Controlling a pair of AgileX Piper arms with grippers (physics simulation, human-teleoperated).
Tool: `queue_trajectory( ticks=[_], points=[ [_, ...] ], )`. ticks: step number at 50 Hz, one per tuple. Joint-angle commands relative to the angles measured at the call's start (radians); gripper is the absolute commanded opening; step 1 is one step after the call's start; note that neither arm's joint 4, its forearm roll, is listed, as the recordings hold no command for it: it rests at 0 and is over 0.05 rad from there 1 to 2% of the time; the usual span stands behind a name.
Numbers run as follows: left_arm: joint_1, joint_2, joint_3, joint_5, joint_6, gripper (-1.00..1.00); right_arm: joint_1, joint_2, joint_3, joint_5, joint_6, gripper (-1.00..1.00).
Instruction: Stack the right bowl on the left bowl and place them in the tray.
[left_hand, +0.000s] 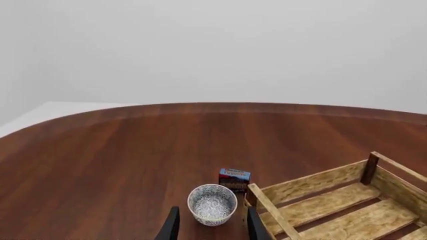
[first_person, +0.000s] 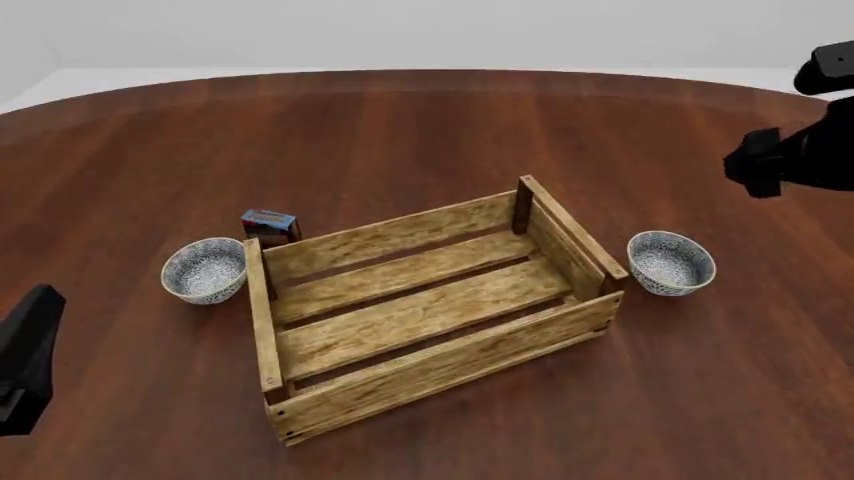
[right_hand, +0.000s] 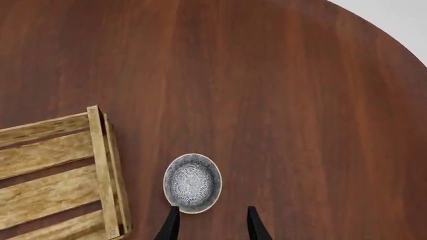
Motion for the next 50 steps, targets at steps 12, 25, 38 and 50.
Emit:
queue_trajectory(
  ticks=[12,25,38,50],
  points=[
    [0.006,-0.002,0.001,0.001,-0.002,1.0,-0.031,0.158,0.007,-0.069,-0.03,1.0],
    [0.015,-0.002,0.005,0.002,0.005,1.0,-0.047,0.271,-0.001,-0.123,-0.023,1.0],
    [0.007,-0.001,0.005,0.001,0.005,1.0,-0.051,0.427,-0.042,-0.185,0.003,1.0],
    [-0.008,-0.002,0.0,0.002,0.002,1.0,-0.061,0.542,-0.07,-0.226,0.027,1.0]
  ],
)
